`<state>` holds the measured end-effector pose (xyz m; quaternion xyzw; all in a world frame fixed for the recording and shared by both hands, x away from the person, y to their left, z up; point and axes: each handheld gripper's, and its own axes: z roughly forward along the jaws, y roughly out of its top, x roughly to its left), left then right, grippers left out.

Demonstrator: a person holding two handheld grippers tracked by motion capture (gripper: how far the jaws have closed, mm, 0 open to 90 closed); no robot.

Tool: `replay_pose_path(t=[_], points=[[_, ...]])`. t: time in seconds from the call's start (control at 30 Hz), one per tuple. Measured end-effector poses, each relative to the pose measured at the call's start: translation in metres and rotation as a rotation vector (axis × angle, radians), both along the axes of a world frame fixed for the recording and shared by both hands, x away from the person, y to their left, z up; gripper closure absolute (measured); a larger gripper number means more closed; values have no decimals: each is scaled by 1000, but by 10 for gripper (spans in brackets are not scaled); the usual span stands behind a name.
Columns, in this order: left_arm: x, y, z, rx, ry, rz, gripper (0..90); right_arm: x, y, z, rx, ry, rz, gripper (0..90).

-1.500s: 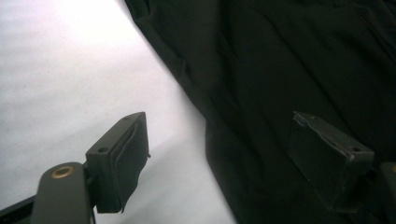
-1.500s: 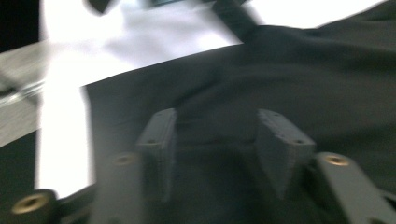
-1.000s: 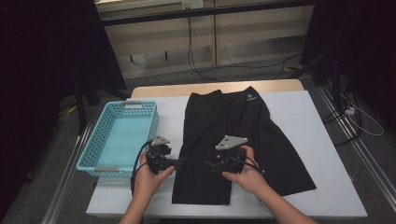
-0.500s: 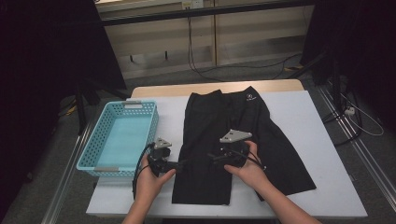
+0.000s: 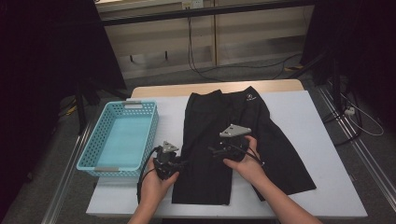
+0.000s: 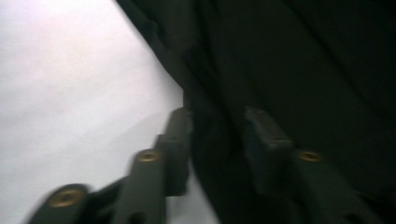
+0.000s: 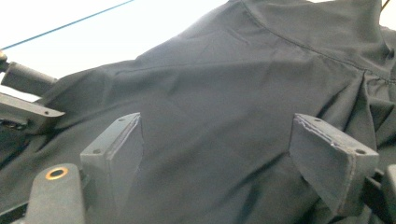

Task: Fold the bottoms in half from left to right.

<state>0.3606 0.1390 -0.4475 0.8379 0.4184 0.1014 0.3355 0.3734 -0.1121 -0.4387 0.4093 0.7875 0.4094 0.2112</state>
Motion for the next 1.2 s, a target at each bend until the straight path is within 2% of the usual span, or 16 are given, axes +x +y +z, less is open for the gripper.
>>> replay_pose_path(t=[0.1,0.13,0.17,0.23,0.43,0.53,0.7,0.8,0.83,0.93,1.0,1.07,1.2], points=[[1,1,0,-60,69,-24,885,2,1,1,-2,-12,-18,190],[0,-1,0,-55,55,-20,887,3,1,1,0,-19,-22,188],[0,-2,1,-58,62,-25,888,4,1,2,4,-26,-27,188],[1,-2,3,-92,86,-32,890,7,2,4,9,-27,-36,185],[-1,-5,13,-164,64,-33,891,15,4,9,44,-37,-47,186],[-2,-7,17,-176,50,-44,891,19,6,12,61,-48,-52,183],[-3,-12,17,-177,34,-64,891,25,11,13,115,-36,-56,180],[-3,-13,18,-188,28,-70,891,29,19,11,119,-26,-43,180],[-3,-14,18,-197,12,-64,891,30,21,10,119,-22,-40,179],[-3,-14,19,-216,0,-59,891,36,32,6,123,6,-26,173],[-3,-14,20,-216,-5,-59,891,39,38,3,128,19,-20,172],[-3,-14,20,-206,6,-71,891,43,45,0,143,24,-15,191],[-3,-13,21,-203,-6,-72,891,52,59,-5,143,41,-6,186]])
